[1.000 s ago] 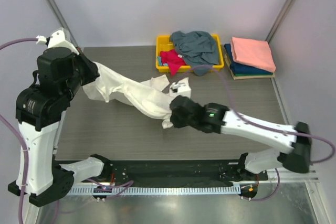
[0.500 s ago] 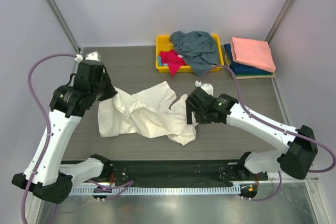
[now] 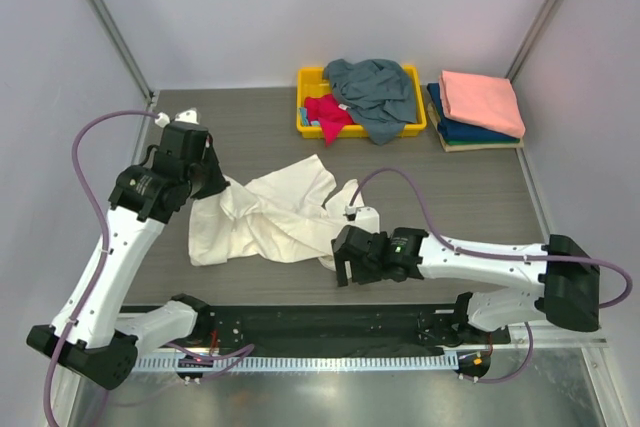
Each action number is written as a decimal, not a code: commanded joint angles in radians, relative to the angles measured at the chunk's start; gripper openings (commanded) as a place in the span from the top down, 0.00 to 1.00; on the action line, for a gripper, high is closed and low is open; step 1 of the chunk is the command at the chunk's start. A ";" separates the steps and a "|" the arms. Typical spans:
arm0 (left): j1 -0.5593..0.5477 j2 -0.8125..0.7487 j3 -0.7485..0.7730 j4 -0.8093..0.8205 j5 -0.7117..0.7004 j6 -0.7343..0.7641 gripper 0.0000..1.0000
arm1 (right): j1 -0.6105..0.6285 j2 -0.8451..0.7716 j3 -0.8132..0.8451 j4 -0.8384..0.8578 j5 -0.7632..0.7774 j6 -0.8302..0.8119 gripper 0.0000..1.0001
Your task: Fold and stack the t-shirts
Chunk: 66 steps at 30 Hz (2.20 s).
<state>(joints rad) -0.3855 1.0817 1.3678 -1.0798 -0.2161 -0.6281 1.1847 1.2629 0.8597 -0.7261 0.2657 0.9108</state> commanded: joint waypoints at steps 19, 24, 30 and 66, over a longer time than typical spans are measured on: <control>0.004 -0.043 -0.016 0.049 -0.022 0.013 1.00 | -0.017 0.225 -0.054 0.224 0.093 0.060 0.39; 0.005 -0.043 -0.024 0.052 -0.025 0.013 1.00 | -0.037 0.202 -0.076 0.231 0.101 0.056 0.56; 0.004 -0.042 -0.021 0.049 -0.029 0.015 1.00 | -0.060 0.156 -0.106 0.225 0.101 0.050 0.87; 0.238 0.055 0.425 -0.126 -0.114 0.170 1.00 | -0.060 -0.330 0.142 -0.283 0.003 -0.108 0.99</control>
<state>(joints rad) -0.1612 1.1587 1.7088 -1.2110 -0.3004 -0.4667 1.1259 0.9985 0.9077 -0.9077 0.2379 0.8619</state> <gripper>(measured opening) 0.008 0.069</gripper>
